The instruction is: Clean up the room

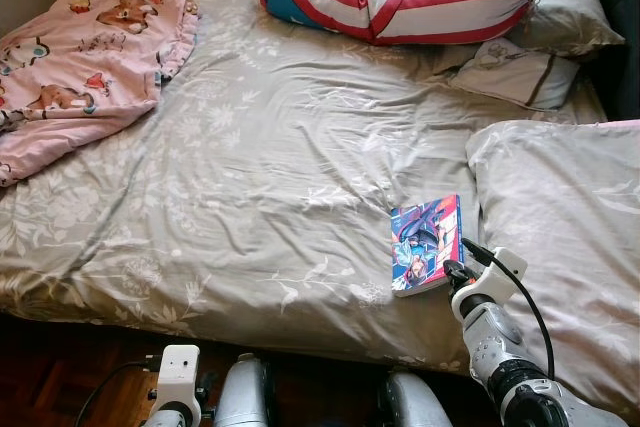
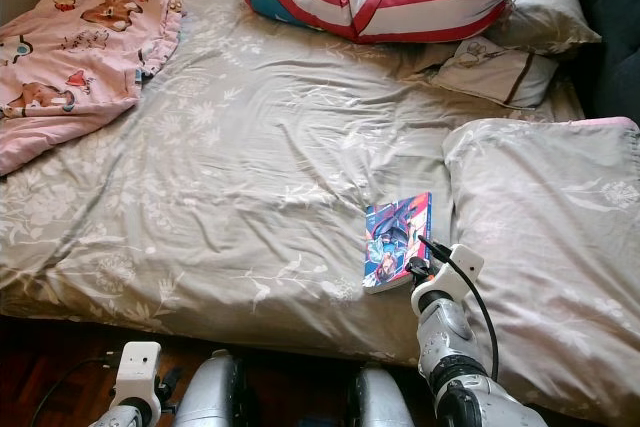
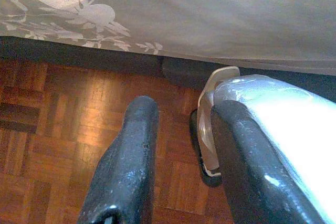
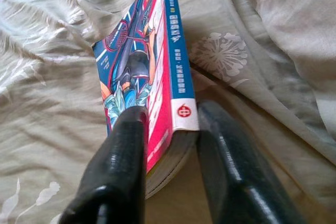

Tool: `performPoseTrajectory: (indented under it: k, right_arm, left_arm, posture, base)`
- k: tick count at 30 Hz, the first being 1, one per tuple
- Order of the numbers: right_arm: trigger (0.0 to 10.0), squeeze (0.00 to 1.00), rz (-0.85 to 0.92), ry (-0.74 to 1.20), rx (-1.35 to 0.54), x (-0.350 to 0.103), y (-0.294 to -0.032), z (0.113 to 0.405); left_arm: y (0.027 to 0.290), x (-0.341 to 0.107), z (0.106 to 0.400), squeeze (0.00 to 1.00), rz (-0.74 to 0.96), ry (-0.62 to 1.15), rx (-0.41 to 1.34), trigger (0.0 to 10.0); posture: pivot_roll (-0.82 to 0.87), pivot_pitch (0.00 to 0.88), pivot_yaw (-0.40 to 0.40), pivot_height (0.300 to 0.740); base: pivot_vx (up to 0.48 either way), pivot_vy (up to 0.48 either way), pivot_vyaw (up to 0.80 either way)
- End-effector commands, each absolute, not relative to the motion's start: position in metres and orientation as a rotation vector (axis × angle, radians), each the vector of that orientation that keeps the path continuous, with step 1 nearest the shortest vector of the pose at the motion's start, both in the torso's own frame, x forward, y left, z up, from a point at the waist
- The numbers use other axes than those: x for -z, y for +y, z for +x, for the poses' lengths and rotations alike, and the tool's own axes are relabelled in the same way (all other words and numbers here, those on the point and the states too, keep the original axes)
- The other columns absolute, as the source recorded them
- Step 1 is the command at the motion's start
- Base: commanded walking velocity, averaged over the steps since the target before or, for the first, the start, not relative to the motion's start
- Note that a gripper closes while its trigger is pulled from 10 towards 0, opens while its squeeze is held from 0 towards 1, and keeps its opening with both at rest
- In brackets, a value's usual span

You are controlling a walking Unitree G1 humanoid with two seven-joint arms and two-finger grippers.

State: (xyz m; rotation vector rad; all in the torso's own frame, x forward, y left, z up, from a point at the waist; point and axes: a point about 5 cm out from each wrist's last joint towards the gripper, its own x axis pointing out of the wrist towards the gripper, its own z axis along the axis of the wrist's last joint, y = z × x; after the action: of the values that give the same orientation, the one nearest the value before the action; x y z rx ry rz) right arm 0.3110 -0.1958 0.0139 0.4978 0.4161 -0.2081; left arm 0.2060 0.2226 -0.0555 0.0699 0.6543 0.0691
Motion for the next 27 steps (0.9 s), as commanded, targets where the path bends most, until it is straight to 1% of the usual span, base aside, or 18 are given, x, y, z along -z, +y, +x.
performPoseTrajectory:
  k: [1, 6, 7, 8, 9, 14, 18, 24, 27]
  right_arm:
    - [10.0, 0.75, 0.487, 0.427, 0.231, -0.008, -0.200, 0.305]
    - [10.0, 0.72, 0.475, 0.426, 0.266, -0.007, -0.204, 0.303]
    - [10.0, 0.69, 0.472, 0.425, 0.288, -0.007, -0.207, 0.302]
    - [10.0, 0.62, 0.461, 0.425, 0.321, -0.007, -0.211, 0.301]
    - [10.0, 0.00, 0.441, 0.429, 0.365, -0.006, -0.216, 0.299]
    - [10.0, 0.00, 0.414, 0.445, 0.410, -0.002, -0.219, 0.294]
    - [10.0, 0.00, 0.409, 0.465, 0.370, 0.003, -0.209, 0.292]
    - [10.0, 0.00, 0.331, 0.438, 0.228, 0.002, -0.188, 0.294]
    - [10.0, 0.00, 0.253, 0.341, 0.025, -0.008, -0.165, 0.300]
  left_arm:
    - [0.224, 0.061, 0.196, 0.00, 0.078, 0.696, -0.059, 10.0]
    - [0.223, 0.061, 0.196, 0.00, 0.075, 0.695, -0.061, 10.0]
    - [0.223, 0.061, 0.197, 0.00, 0.075, 0.694, -0.060, 10.0]
    - [0.223, 0.061, 0.197, 0.00, 0.075, 0.694, -0.060, 10.0]
    - [0.223, 0.061, 0.197, 0.00, 0.075, 0.694, -0.060, 10.0]
    - [0.222, 0.060, 0.200, 0.00, 0.073, 0.693, -0.059, 10.0]
    - [0.221, 0.060, 0.202, 0.00, 0.072, 0.694, -0.058, 10.0]
    - [0.216, 0.058, 0.209, 0.00, 0.069, 0.698, -0.057, 10.0]
    - [0.213, 0.057, 0.213, 0.00, 0.064, 0.698, -0.057, 10.0]
  posture:
    - [-0.01, 0.232, 0.004, 0.650]
    - [-0.01, 0.233, 0.004, 0.650]
    - [-0.01, 0.233, 0.004, 0.650]
    - [-0.02, 0.232, 0.003, 0.650]
    - [-0.02, 0.232, 0.003, 0.650]
    - [-0.02, 0.226, 0.002, 0.650]
    - [-0.03, 0.215, -0.001, 0.650]
    - [-0.05, 0.175, -0.013, 0.650]
    - [-0.06, 0.154, -0.018, 0.655]
  base:
    - [0.000, 0.000, 0.00]
    - [0.000, 0.000, 0.00]
    - [0.000, 0.000, 0.00]
    - [0.000, 0.000, 0.00]
    - [0.000, 0.000, 0.00]
    - [0.000, 0.000, 0.00]
    - [0.000, 0.000, 0.00]
    - [0.000, 0.000, 0.00]
    - [0.000, 0.000, 0.00]
